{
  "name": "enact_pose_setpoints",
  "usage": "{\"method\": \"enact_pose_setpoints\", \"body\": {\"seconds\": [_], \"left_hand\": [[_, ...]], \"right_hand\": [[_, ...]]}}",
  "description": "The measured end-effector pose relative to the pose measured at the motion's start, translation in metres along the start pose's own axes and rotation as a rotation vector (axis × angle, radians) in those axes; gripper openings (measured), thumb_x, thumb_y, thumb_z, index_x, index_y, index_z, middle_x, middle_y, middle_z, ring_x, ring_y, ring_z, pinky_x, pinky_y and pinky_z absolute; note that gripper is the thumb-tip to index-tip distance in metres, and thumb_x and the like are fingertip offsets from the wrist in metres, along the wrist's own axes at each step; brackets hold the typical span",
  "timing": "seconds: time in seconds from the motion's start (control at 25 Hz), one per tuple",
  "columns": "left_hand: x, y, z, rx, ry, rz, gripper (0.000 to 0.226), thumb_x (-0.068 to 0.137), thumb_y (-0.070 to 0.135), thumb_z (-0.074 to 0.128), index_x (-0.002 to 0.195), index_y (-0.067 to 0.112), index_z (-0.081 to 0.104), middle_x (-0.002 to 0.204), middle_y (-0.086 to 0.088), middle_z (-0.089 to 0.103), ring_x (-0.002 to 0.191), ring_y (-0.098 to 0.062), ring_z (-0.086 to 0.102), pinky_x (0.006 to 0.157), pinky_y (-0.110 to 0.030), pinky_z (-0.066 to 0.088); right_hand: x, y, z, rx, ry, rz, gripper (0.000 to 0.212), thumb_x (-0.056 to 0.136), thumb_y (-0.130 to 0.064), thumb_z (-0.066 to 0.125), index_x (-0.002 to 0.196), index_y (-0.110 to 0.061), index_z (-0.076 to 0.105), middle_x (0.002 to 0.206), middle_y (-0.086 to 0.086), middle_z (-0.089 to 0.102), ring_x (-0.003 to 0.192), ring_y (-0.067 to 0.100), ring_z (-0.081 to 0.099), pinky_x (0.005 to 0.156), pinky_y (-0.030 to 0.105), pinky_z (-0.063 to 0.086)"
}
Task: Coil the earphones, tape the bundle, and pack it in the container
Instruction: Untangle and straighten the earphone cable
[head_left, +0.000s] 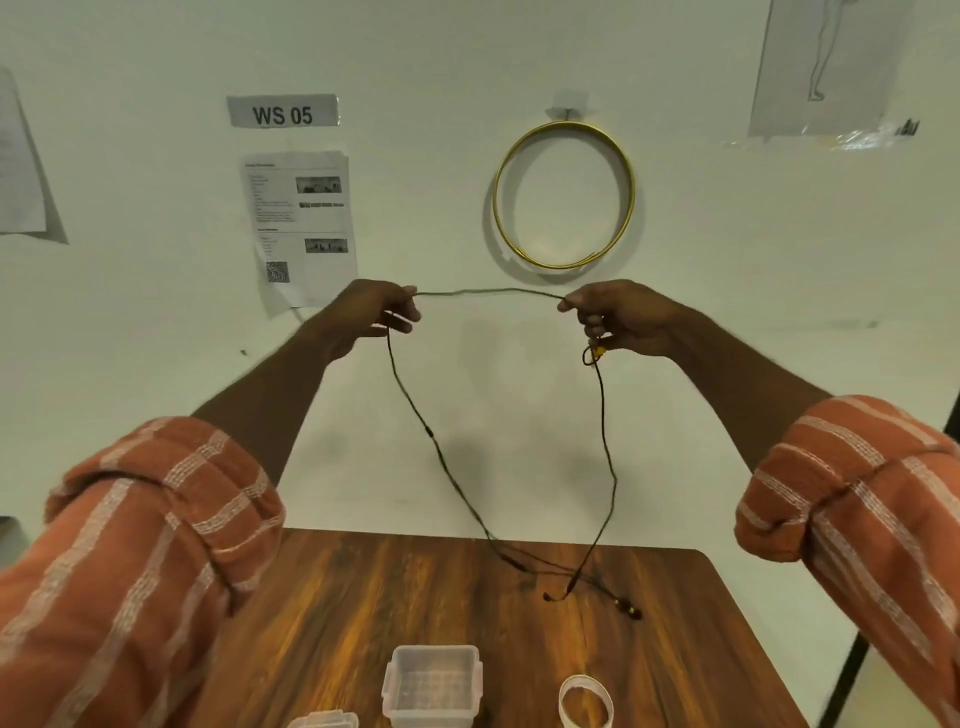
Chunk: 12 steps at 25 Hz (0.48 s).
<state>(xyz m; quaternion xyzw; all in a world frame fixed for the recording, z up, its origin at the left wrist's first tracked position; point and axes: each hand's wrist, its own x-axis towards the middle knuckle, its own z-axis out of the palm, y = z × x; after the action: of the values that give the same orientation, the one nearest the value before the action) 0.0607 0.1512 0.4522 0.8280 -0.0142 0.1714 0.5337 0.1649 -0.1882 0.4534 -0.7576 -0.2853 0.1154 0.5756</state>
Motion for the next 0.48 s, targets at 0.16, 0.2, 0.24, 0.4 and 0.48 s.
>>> {"method": "enact_pose_setpoints", "body": {"seconds": [0.16,0.2,0.24,0.4,0.48], "left_hand": [[0.004,0.036,0.067,-0.097,-0.279,0.007,0.042,0.088,0.052,0.060,0.107,0.015,0.066,0.083,-0.002,0.073,0.077,-0.019,0.069,0.091,-0.039,0.049],[0.005,0.046,0.084,-0.079,-0.282,0.047,0.039,0.089,0.049,0.062,0.103,0.014,0.070,0.070,0.001,0.066,0.064,-0.015,0.063,0.086,-0.038,0.053],[0.008,0.055,0.094,-0.038,-0.256,0.096,0.030,0.089,0.044,0.064,0.093,0.016,0.074,0.060,0.006,0.056,0.055,-0.010,0.054,0.079,-0.035,0.054],[0.021,0.070,0.090,-0.004,-0.244,0.097,0.025,0.092,0.042,0.062,0.091,0.017,0.069,0.074,0.002,0.062,0.068,-0.012,0.062,0.083,-0.036,0.051],[0.021,0.072,0.096,-0.005,-0.344,0.017,0.041,0.091,0.054,0.057,0.114,0.020,0.063,0.101,-0.001,0.074,0.100,-0.018,0.070,0.094,-0.040,0.046]], "right_hand": [[0.017,-0.022,0.019,-0.163,0.059,-0.120,0.019,0.086,-0.035,0.068,0.082,-0.019,0.078,0.054,-0.010,0.050,0.049,0.007,0.043,0.050,0.022,0.042],[0.021,-0.026,0.021,-0.223,0.056,-0.144,0.020,0.083,-0.037,0.070,0.079,-0.020,0.077,0.052,-0.010,0.051,0.048,0.006,0.046,0.053,0.023,0.043],[0.024,-0.028,0.020,-0.261,0.059,-0.163,0.020,0.081,-0.039,0.070,0.075,-0.021,0.076,0.052,-0.011,0.052,0.050,0.006,0.048,0.058,0.026,0.045],[0.025,-0.021,0.001,-0.161,0.100,-0.172,0.023,0.085,-0.042,0.070,0.071,-0.023,0.072,0.057,-0.005,0.047,0.056,0.008,0.052,0.076,0.039,0.051],[0.026,-0.019,0.001,-0.083,0.095,-0.193,0.022,0.086,-0.041,0.071,0.075,-0.022,0.073,0.055,-0.005,0.043,0.052,0.010,0.049,0.075,0.038,0.057]]}}
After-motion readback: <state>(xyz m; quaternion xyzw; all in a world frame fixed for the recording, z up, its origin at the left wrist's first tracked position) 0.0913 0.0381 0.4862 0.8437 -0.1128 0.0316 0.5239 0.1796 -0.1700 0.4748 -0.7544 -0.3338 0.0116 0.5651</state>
